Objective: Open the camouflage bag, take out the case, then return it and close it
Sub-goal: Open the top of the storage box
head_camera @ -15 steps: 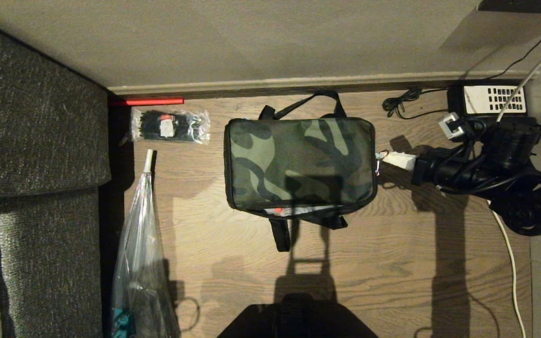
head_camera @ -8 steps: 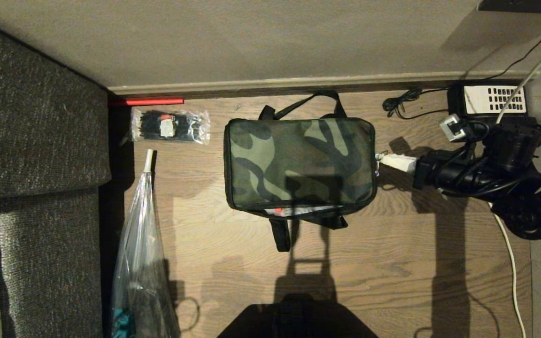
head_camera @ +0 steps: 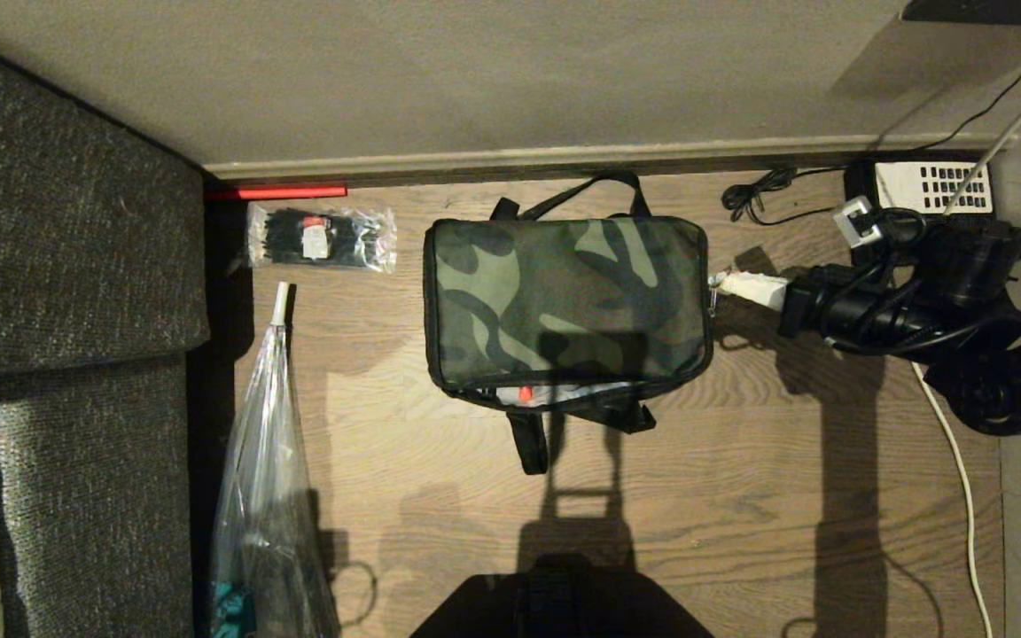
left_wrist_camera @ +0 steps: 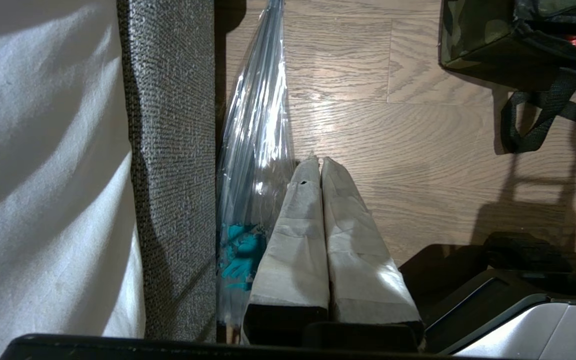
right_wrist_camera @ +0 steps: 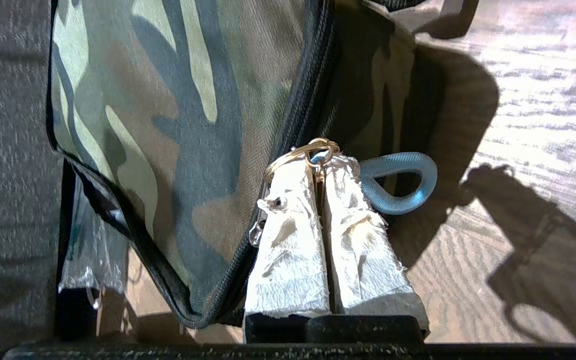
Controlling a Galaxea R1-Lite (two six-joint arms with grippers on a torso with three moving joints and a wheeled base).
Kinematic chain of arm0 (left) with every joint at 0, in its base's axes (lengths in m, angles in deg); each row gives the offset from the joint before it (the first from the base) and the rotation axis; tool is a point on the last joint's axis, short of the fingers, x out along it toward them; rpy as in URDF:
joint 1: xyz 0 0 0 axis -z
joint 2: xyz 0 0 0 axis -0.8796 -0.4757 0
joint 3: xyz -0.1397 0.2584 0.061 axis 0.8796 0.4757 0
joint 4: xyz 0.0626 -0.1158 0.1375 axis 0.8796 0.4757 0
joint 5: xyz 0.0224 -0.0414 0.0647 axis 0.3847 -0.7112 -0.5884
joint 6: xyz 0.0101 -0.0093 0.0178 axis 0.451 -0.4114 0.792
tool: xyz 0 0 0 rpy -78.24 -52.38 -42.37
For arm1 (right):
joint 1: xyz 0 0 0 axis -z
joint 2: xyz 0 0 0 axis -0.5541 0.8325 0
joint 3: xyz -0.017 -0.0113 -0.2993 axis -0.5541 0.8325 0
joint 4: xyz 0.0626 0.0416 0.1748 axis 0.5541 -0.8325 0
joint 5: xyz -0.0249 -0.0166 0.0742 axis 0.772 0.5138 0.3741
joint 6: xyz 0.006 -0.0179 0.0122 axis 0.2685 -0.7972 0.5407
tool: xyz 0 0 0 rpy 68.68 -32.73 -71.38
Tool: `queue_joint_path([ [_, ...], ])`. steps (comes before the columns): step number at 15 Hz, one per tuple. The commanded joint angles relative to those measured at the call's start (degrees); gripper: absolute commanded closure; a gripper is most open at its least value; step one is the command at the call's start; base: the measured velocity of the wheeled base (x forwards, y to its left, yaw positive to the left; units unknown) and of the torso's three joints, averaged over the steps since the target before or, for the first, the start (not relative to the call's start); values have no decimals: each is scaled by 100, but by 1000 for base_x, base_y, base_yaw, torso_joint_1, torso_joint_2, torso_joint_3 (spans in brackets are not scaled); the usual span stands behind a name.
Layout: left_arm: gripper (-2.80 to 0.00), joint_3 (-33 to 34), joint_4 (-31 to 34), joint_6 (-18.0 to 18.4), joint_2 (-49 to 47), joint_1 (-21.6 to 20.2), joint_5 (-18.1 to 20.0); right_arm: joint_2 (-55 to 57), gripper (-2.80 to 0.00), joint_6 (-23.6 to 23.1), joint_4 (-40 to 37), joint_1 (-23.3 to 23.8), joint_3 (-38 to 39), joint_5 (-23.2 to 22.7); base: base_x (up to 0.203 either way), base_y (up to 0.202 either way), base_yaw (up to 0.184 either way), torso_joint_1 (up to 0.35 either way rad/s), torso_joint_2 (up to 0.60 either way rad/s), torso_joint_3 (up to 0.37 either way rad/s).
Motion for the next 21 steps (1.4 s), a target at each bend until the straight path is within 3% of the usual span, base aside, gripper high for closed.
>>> queue_joint_path([
  [1, 0, 18, -1, -3, 2, -2, -2, 27, 0, 18, 42, 0, -51, -16, 0, 0, 0, 0, 0, 0],
  [6, 0, 18, -1, -3, 2, -2, -2, 171, 0, 33, 80, 0, -365, 303, 0, 0, 0, 0, 0, 0],
  [17, 0, 18, -1, -3, 2, -2, -2, 275, 0, 284, 208, 0, -735, 333, 0, 0, 0, 0, 0, 0],
  [21, 0, 18, -1, -3, 2, -2, -2, 414, 0, 334, 200, -9, -1014, 789, 0, 0, 0, 0, 0, 0],
])
